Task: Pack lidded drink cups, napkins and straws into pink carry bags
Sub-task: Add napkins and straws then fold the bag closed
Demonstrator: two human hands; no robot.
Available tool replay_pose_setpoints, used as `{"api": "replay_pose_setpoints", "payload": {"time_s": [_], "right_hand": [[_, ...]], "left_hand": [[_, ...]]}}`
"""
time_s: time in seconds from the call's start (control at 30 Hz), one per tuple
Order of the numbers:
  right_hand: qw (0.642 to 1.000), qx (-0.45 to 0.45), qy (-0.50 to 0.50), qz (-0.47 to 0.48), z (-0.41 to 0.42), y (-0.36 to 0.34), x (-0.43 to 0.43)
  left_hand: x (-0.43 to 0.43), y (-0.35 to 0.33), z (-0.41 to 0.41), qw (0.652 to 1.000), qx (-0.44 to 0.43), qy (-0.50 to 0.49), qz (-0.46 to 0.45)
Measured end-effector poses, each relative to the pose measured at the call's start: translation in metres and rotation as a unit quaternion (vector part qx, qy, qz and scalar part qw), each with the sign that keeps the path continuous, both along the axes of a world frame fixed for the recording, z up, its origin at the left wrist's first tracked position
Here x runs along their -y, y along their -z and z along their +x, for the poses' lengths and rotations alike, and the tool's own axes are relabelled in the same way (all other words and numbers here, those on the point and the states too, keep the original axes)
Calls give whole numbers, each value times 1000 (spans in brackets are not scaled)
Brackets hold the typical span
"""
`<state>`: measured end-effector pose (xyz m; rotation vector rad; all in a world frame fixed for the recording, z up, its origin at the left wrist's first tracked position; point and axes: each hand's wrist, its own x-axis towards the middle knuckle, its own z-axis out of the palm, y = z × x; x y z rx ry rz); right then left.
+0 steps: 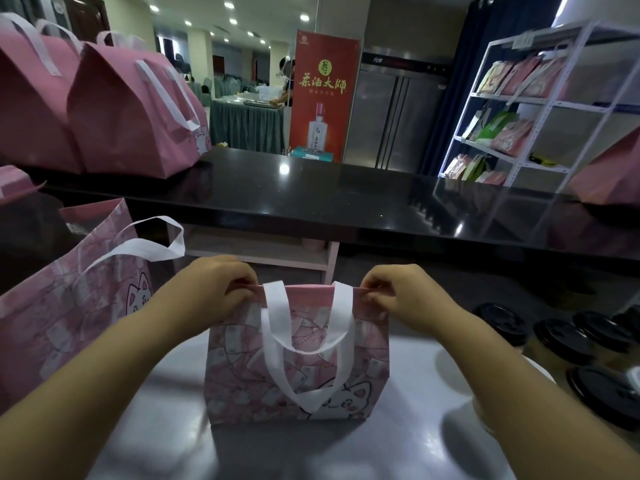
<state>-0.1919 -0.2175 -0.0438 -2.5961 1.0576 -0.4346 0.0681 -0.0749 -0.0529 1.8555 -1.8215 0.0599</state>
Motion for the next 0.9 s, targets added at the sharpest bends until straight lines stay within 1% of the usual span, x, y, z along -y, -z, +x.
{"api": "replay_pose_setpoints", "payload": {"time_s": [0.1, 0.17, 0.27, 0.4, 0.53, 0.6, 0.73, 0.83, 0.9], "right_hand": [[1000, -7, 13, -24, -4, 2, 2], [999, 13, 12, -30, -6, -2, 4], [995, 91, 3, -34, -13, -19, 8], [981, 189, -29, -36, -29, -55, 14], [960, 264, -36, -82, -39, -95, 23], [947, 298, -36, -116, -40, -115, 30], [919, 351, -13, -178, -40, -153, 46], [906, 347, 15, -242, -38, -176, 59], [895, 341, 39, -286, -33, -186, 67]], "left_hand": [[-1, -1, 0, 1000, 4, -23, -16], [-1, -7, -2, 999, 7, -24, -31], [-2, -25, -6, 997, -1, -24, -67], [-1, -64, -12, 992, -21, -13, -121], [11, -107, -13, 986, -44, 6, -162], [21, -128, -15, 982, -26, 22, -187], [52, -161, -20, 956, 68, 17, -283], [77, -175, -22, 942, 82, -10, -325], [91, -178, -24, 937, 75, -12, -340]]}}
